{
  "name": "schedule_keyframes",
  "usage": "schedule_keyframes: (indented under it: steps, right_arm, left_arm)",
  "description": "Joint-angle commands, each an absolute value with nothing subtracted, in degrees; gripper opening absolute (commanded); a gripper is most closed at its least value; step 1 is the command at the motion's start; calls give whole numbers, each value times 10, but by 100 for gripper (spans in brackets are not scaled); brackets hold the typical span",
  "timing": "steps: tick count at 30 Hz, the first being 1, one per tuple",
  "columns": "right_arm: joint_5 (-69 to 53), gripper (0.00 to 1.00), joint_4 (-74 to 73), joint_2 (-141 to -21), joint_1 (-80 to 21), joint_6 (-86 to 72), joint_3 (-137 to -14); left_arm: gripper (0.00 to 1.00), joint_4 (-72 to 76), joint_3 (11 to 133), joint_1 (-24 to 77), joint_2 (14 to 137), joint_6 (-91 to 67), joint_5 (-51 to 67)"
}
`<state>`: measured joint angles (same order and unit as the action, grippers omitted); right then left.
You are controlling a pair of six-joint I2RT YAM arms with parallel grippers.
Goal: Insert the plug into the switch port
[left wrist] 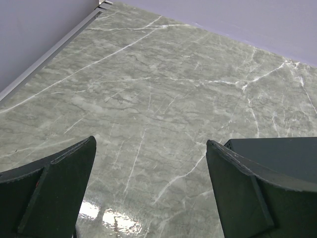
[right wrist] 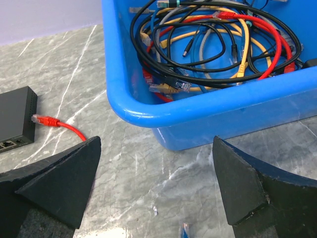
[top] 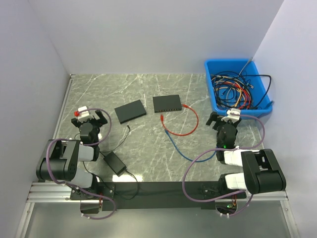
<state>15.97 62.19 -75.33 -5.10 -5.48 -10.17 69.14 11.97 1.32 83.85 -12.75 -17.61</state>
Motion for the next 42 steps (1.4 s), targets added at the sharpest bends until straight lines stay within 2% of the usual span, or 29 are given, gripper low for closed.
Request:
schedule_keyframes:
  steps: [1,10,15,19,21,22,24,26,28,30,32,36,42]
  right_arm:
    - [162,100,656,-744,-53,-57,-115]
    - [182,100,659,-733,-58,-51,-120]
    - [207,100,414,-625,-122,-26,-201]
    - [59,100,229,-525,-165,-148,-298]
    - [19,100,160,-513,-212,-164,-324]
    - [17,100,149,-510,-267,-174,-336]
    - [3,100,139,-508,-311,-192,-338]
    - [-80,100,232,-511,-316,-271,-294]
    - [-80,100,258,-524,-311,-369,-251]
    - [-131,100,328,-546,-313,-392,-234]
    - [-113,100,252,-598,-350,-382,-293]
    - [16,99,174,-658,-443,-296,-383]
    - [87,96,69,-801,-504,-269,-525]
  left_arm:
    - [99,713,131,13,833,-121,-166]
    - [100,713,131,13,833,-121,-166]
    - [100,712,131,13,833,-121,-166]
    - [100,713,131,13,833,-121,-166]
    - [100,712,131,13,832,-121,-166]
    - [100,712,131,13,833,-122,-166]
    - [99,712,131,13,832,-123,-166]
    - [99,712,131,13,832,-122,-166]
    - [100,711,131,14,834,-120,-167]
    - [99,712,131,14,833,-121,-167]
    - [100,712,131,14,833,-121,-167]
    - [100,712,131,14,833,-122,-168]
    - [99,713,131,14,834,-120,-167]
